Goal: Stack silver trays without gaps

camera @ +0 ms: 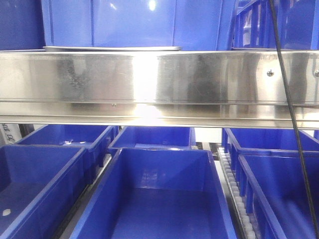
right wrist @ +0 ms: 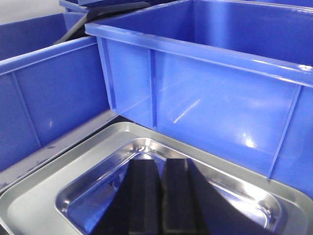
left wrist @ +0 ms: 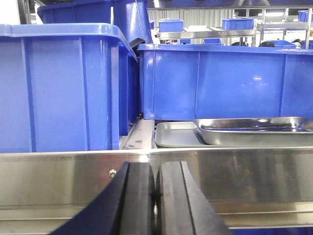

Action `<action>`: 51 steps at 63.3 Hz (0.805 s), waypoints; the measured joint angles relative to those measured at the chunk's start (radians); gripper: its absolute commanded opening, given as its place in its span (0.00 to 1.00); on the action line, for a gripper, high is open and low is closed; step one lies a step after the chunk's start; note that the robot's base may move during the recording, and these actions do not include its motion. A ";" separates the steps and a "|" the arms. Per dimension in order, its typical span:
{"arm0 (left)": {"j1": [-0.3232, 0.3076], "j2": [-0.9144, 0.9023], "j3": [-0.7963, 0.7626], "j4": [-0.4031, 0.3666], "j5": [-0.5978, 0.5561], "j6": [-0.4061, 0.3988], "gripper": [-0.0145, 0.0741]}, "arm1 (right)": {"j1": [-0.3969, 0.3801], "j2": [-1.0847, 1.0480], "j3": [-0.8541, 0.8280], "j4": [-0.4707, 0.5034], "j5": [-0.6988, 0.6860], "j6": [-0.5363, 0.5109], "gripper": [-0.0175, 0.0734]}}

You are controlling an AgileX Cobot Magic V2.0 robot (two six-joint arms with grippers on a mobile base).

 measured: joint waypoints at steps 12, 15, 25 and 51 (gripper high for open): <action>0.000 0.000 0.000 0.000 -0.002 0.000 0.18 | 0.000 0.000 0.000 -0.002 0.000 0.000 0.11; 0.000 0.000 0.000 0.000 -0.002 0.000 0.18 | 0.000 0.000 0.000 -0.002 -0.003 0.000 0.11; 0.000 0.000 0.000 -0.001 -0.002 0.000 0.18 | 0.000 -0.013 0.004 -0.002 -0.006 0.000 0.11; 0.000 0.000 0.000 -0.001 -0.002 0.000 0.18 | 0.000 -0.380 0.296 -0.036 -0.066 0.000 0.11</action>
